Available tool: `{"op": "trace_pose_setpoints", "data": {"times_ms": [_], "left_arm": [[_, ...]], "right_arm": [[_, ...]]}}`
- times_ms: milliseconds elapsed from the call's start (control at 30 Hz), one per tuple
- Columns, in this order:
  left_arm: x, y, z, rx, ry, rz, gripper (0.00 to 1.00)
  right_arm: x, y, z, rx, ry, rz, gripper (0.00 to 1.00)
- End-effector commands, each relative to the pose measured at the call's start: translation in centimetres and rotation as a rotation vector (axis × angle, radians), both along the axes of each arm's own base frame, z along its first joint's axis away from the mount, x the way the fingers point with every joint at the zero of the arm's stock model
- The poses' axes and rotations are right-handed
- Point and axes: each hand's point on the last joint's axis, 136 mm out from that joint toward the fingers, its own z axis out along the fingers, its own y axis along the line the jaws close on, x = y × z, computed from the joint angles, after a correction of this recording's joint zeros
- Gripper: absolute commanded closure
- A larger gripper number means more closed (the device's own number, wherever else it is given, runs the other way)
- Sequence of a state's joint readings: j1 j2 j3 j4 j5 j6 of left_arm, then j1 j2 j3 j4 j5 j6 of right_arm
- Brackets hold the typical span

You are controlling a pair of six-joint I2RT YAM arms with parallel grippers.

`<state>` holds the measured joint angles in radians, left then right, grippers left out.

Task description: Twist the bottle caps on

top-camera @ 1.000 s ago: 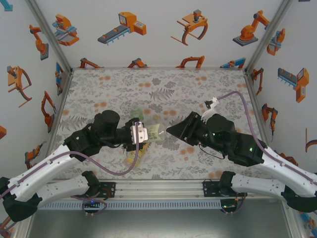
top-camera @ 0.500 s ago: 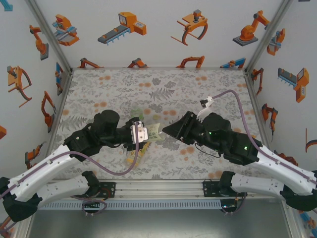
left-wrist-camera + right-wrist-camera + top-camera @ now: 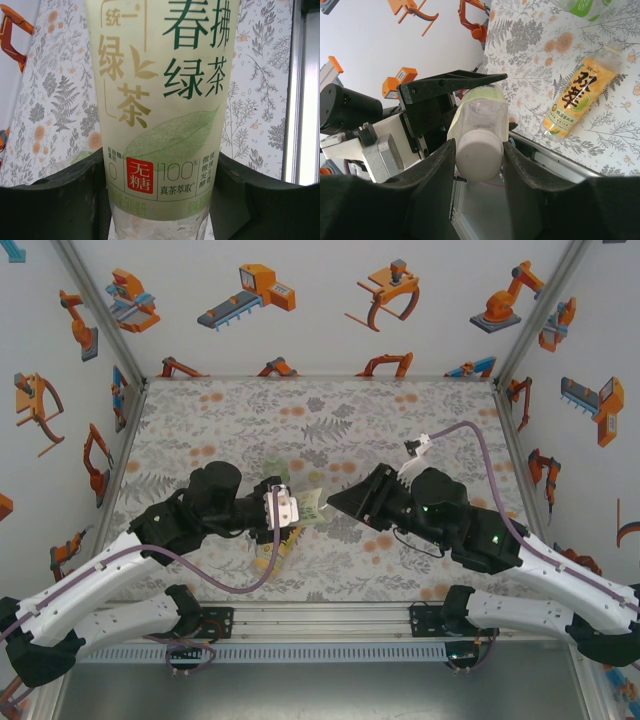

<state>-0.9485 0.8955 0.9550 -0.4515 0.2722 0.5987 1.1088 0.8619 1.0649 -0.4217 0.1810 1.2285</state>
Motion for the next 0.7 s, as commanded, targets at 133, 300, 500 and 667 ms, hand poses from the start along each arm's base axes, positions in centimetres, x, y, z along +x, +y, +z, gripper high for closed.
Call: {"op": "trace_pose_setpoints", "data": {"times_ms": [133,300,500,667], "left_arm": [[-0.45,-0.28,0.43,-0.022,-0.009,-0.030,0.98],[-0.56,-0.12,0.37,-0.019,-0.009,-0.031,0.98],[-0.54,-0.10,0.35,-0.019,-0.009,-0.030,0.97],[-0.43,-0.09,0.39,-0.018,-0.012,-0.025,0.84]], "right_arm": [[0.84,-0.30,-0.32,-0.016,-0.019,-0.035,0.56],[1.02,-0.31,-0.15,-0.010,-0.023,-0.041,0.58],[1.05,0.17,-0.20,-0.010,-0.018,-0.027,0.60],[1.13,0.27,-0.31,-0.015,-0.018,-0.023,0.73]]}}
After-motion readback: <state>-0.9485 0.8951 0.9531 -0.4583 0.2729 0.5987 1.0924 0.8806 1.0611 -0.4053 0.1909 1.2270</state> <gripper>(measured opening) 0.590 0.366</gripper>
